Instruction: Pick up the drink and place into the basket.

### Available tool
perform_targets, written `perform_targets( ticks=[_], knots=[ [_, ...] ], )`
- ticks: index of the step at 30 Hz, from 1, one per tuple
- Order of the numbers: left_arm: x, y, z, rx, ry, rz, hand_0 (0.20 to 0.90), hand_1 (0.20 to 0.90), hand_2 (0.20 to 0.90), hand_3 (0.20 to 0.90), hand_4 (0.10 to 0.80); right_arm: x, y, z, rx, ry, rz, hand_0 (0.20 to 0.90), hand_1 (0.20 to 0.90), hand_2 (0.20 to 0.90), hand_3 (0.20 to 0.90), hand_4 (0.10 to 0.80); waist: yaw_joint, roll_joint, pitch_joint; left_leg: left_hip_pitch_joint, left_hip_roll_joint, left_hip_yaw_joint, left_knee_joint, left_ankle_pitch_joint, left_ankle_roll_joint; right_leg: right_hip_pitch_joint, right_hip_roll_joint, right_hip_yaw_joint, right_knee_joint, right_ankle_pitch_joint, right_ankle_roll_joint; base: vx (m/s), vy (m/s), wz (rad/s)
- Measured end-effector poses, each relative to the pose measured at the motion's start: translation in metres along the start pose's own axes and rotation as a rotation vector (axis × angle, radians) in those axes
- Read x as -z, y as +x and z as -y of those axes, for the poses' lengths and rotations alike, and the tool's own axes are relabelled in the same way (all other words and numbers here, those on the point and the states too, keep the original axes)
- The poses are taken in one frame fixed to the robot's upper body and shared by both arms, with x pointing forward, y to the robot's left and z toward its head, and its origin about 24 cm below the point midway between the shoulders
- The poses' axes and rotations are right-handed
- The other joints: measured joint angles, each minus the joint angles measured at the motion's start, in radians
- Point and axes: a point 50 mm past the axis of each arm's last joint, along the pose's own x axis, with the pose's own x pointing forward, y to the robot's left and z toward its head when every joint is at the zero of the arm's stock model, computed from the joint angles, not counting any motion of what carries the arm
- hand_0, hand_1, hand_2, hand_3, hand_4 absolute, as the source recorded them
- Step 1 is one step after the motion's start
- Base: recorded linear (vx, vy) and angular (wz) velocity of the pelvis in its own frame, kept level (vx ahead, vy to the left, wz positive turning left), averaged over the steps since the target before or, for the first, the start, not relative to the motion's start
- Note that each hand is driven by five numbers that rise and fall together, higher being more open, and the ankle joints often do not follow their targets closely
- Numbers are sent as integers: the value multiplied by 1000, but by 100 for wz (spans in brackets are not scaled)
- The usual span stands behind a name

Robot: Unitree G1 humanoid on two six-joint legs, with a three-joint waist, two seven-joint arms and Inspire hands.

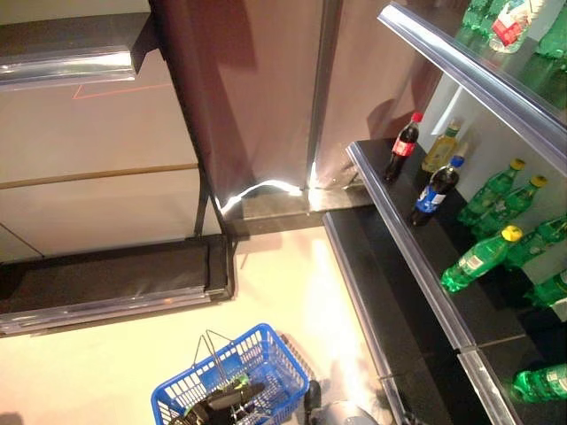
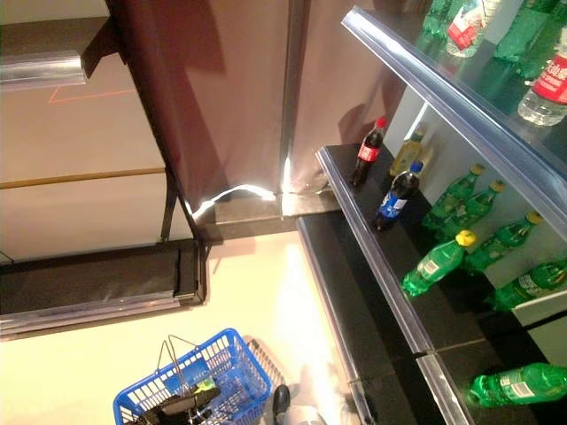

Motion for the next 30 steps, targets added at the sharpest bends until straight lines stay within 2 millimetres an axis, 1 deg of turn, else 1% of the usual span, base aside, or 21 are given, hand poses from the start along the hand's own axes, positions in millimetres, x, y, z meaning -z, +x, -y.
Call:
perform_targets(
  ticks=[1, 2, 3, 4, 5, 6, 7, 8, 9, 11, 13, 14, 16, 17, 18, 19, 22, 25, 27, 28, 30],
  knots=[
    [-2, 0, 1, 2, 3, 7, 300, 300, 300, 200, 100, -4, 1, -1, -4, -2, 11, 900, 900, 900, 900, 800, 4, -4, -3, -29, -3, 11, 67, -10, -17, 5, -9, 4, -10, -1, -2, 99, -84, 0],
    [-5, 1, 1, 4, -1, 22, 300, 300, 300, 200, 100, -10, 3, -3, -9, -4, 28, 900, 900, 900, 900, 800, 7, -4, -3, -68, 1, 22, 165, -26, -47, 19, -10, 6, -19, -4, -6, 96, -83, -15],
    [-9, 1, 2, 5, -6, 39, 300, 300, 300, 200, 100, -14, 4, -5, -14, -6, 42, 900, 900, 900, 900, 800, 12, -2, -3, -104, 8, 39, 269, -31, -57, 33, -8, 15, -22, -6, -12, 115, -46, -21],
    [-12, 1, 3, 12, -11, 53, 300, 300, 300, 200, 100, -17, 5, -5, -16, -9, 52, 900, 900, 900, 900, 800, 19, 4, -6, -139, 23, 61, 364, -28, -71, 45, -7, 22, -27, -13, -27, 146, 48, -45],
    [-17, 2, 5, 22, -3, 71, 300, 300, 300, 200, 100, -19, 5, -5, -17, -14, 56, 900, 900, 900, 900, 800, 40, 3, -8, -172, 50, 120, 440, -27, -82, 54, -7, 48, -29, -16, -37, 182, 123, -50],
    [-20, 3, 8, 39, 10, 78, 300, 300, 300, 200, 100, -20, 5, -5, -18, -28, 55, 900, 900, 900, 900, 800, 43, 9, -14, -181, 71, 142, 411, -28, -76, 62, -2, 58, -29, -20, -39, 198, 174, -55],
    [-21, 6, 14, 61, 12, 78, 300, 300, 300, 200, 100, -25, 6, -3, -16, -39, 59, 900, 900, 900, 900, 800, 44, 19, -21, -171, 77, 142, 310, -28, -75, 59, 1, 84, -26, -22, -39, 231, 203, -58],
    [-20, 9, 20, 81, 2, 81, 300, 300, 300, 200, 100, -28, 7, -3, -16, -42, 60, 900, 900, 900, 900, 800, 48, 20, -21, -146, 78, 137, 177, -17, -63, 54, 2, 124, -23, -21, -37, 180, 158, -55],
    [-19, 10, 22, 88, -2, 81, 300, 300, 300, 200, 100, -30, 7, -3, -17, -43, 63, 900, 900, 900, 900, 800, 47, 20, -21, -139, 79, 136, 126, -6, -55, 54, 3, 135, -26, -19, -36, 253, 182, -61],
    [-19, 14, 29, 110, -7, 82, 300, 300, 300, 200, 100, -33, 8, -4, -20, -44, 70, 900, 900, 900, 900, 800, 43, 17, -20, -114, 89, 102, -80, 45, -24, 56, 9, 177, -29, -21, -26, 260, 160, -58],
    [-19, 15, 33, 122, 0, 72, 300, 300, 300, 200, 100, -33, 8, -2, -14, -43, 64, 900, 900, 900, 900, 800, 44, 24, -26, -96, 89, -13, -206, 106, -53, 52, 25, 220, -31, -26, -14, 229, 157, -79],
    [-16, 16, 33, 122, -5, 60, 300, 300, 300, 200, 100, -33, 7, 1, -6, -43, 61, 900, 900, 900, 900, 800, 50, 32, -24, -95, 90, -55, -208, 122, -56, 49, 32, 250, -28, -30, -7, 183, 171, -105],
    [-5, 13, 27, 106, -27, 31, 300, 300, 300, 200, 100, -31, 6, 6, 4, -49, 54, 900, 900, 900, 900, 800, 69, 34, -26, -59, 45, -143, -190, 157, -27, 40, 27, 306, -22, -35, 3, 133, 209, -140],
    [3, 10, 21, 91, -39, 19, 300, 300, 300, 200, 100, -29, 6, 6, 5, -52, 47, 900, 900, 900, 900, 800, 80, 36, -25, -38, 22, -155, -190, 155, 1, 41, 16, 316, -23, -25, 9, 169, 288, -164],
    [11, 7, 15, 71, -52, 2, 300, 300, 300, 200, 100, -27, 5, 6, 4, -56, 44, 900, 900, 900, 900, 800, 77, 31, -28, -17, 2, -136, -202, 145, 26, 44, 2, 321, -26, -14, 38, 127, 206, -123],
    [11, 7, 14, 69, -48, 0, 300, 300, 300, 200, 100, -25, 5, 7, 4, -57, 40, 900, 900, 900, 900, 800, 71, 27, -29, -11, -4, -120, -206, 150, 29, 44, -4, 321, -24, -10, 48, 139, 204, -97],
    [10, 5, 12, 59, -26, -14, 300, 300, 300, 200, 100, -15, 2, 8, -4, -79, 4, 900, 900, 900, 900, 800, 49, 27, -29, -1, -28, -48, -206, 130, 61, 16, -21, 309, -19, 2, 67, 118, 199, -85],
    [10, 7, 13, 53, -35, -19, 300, 300, 300, 200, 100, -12, 2, 7, -17, -82, -4, 900, 900, 900, 900, 800, 37, 29, -27, 26, -43, -37, -206, 107, 74, 10, -34, 295, -27, 20, 89, 84, 196, -97],
    [10, 7, 14, 58, -40, -17, 300, 300, 300, 200, 100, -14, 3, 4, -25, -80, 3, 900, 900, 900, 900, 800, 30, 30, -25, 42, -50, -5, -208, 95, 84, 8, -36, 292, -34, 38, 92, 3, 126, -87],
    [9, 7, 13, 61, -44, -11, 300, 300, 300, 200, 100, -12, 3, 2, -30, -82, -2, 900, 900, 900, 900, 800, 32, 21, -27, 47, -52, 44, -207, 93, 87, -4, -41, 272, -51, 52, 94, -83, 84, -96],
    [11, 5, 9, 53, -61, 12, 300, 300, 300, 200, 100, -14, 4, -3, -53, -111, -1, 900, 900, 900, 900, 800, 54, 41, -38, 23, -14, 156, -212, 87, 89, -42, -57, 145, -2, 28, 93, -125, 45, -116]
  ],
)
